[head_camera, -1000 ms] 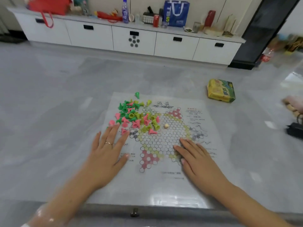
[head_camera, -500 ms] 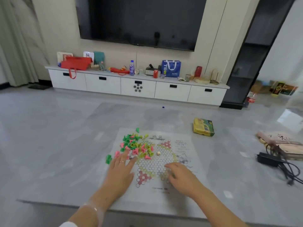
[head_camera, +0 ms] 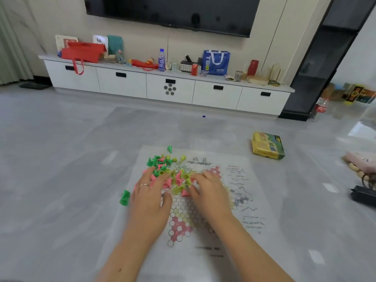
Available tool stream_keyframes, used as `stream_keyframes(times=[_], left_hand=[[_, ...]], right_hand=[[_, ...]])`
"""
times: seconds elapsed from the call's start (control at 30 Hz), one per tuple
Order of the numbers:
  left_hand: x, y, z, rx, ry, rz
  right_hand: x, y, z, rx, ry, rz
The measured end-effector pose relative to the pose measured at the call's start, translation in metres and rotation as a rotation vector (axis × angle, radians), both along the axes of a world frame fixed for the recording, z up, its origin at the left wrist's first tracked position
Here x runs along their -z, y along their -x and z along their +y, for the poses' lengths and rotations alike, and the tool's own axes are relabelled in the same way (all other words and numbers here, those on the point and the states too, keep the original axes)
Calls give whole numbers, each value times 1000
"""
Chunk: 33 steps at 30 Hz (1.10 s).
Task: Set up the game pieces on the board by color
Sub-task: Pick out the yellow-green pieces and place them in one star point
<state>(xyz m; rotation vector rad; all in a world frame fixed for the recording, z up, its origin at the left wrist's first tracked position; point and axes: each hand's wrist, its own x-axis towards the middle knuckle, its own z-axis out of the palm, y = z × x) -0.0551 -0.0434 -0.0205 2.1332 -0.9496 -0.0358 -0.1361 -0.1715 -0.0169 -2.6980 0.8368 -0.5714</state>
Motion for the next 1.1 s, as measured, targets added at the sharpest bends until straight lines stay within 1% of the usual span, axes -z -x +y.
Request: stream_keyframes(times=[0.1, 0.17, 0.27, 0.33, 0.53, 0.67, 0.73, 0.83, 0.9, 1.0, 1.07, 1.1], left_hand=[[3, 2, 0, 4, 0, 10], [7, 1, -3, 8, -17, 16], [7, 0, -5, 1, 29, 40], [3, 3, -6, -2, 54, 61], [-2, 10, -11, -12, 99, 146], [-6, 11, -13, 16, 152, 203], [-12, 12, -13, 8, 200, 323], [-15, 12, -15, -54, 270, 577], [-15, 11, -19, -61, 391, 860], [-18, 20, -23, 61, 582, 1276], [-22, 26, -22, 142, 682, 1487], [-24, 28, -22, 175, 720, 1560]], right_hand=[[-2, -23, -5, -30, 2, 56], [-5, -34, -7, -53, -11, 132], [-8, -42, -6, -76, -64, 267], [-10, -44, -6, -97, -106, 314], [-14, -50, -4, -80, -179, 305], [-13, -45, -8, -87, -227, 245], [-19, -40, -8, -77, -300, 175], [-35, -27, -2, -50, -419, -2], [-46, -15, 10, -122, -470, -85], [-46, 0, 34, -220, -389, -122], [-40, 5, 42, -211, -358, -162], [-38, 7, 44, -200, -356, -179]])
